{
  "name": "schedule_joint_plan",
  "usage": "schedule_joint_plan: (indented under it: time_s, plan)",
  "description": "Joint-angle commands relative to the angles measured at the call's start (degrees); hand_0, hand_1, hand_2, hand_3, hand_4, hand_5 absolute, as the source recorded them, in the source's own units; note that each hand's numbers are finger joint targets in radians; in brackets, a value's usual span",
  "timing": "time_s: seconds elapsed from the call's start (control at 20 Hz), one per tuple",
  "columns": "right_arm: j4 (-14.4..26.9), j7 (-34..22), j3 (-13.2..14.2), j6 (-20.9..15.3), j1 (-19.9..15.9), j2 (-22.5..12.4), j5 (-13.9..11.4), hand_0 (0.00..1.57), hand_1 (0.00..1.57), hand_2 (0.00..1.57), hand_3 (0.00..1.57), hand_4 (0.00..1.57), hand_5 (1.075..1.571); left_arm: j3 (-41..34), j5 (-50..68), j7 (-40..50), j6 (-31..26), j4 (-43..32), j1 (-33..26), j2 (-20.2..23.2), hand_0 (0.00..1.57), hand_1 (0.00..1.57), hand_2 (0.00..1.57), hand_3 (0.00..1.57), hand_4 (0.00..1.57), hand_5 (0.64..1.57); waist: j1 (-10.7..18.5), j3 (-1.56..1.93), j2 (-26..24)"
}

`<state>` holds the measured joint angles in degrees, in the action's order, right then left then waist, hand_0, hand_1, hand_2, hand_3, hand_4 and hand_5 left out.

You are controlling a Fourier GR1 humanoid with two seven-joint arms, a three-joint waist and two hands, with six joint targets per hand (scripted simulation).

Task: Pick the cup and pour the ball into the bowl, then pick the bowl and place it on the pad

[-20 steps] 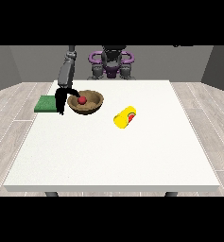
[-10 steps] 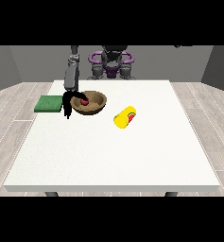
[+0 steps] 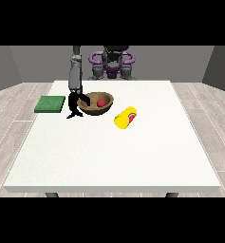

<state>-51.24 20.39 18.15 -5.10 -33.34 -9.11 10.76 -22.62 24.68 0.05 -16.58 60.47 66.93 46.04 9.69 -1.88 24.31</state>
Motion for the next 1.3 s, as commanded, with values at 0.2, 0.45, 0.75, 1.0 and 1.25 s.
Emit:
schedule_joint_plan:
  time_s: [0.2,0.45,0.75,1.0,1.25]
  plan:
    - [1.1,-12.9,-5.3,-7.9,1.6,-5.3,-9.6,1.57,1.57,1.57,1.57,1.17,1.463,-1.8,0.7,-1.0,-2.6,-5.9,-1.2,2.0,0.0,0.0,0.0,0.0,0.0,1.548,-1.3,1.7,-1.2]
    - [-5.4,-30.0,-10.3,-7.3,-0.6,-9.0,-13.1,1.57,1.57,1.57,1.57,1.26,1.456,-2.9,-0.6,-5.1,-5.0,-13.3,-8.6,1.8,0.0,0.0,0.0,0.0,0.0,1.545,-4.7,1.62,-10.2]
    - [-6.1,-35.0,-8.8,-2.8,-3.2,-11.2,-10.6,1.57,1.57,1.57,1.57,1.26,1.486,-5.6,-1.1,-10.7,-6.8,-16.9,-12.5,5.3,0.0,0.0,0.0,0.0,0.0,1.541,-8.5,1.83,-9.0]
    - [-4.4,-34.4,-9.8,-3.0,-5.2,-11.1,-12.4,1.57,1.57,1.57,1.57,1.29,1.507,-5.8,-1.3,-10.7,-7.4,-18.1,-11.6,8.3,0.0,0.0,0.0,0.0,0.0,1.539,-9.4,1.87,-7.1]
    - [-1.5,-28.3,-8.9,1.4,-3.6,-14.5,-12.5,1.57,1.57,1.57,1.57,1.3,1.514,-5.0,-1.8,-10.6,-4.5,-16.3,-12.2,6.9,0.0,0.0,0.0,0.0,0.0,1.539,-11.5,1.93,-6.7]
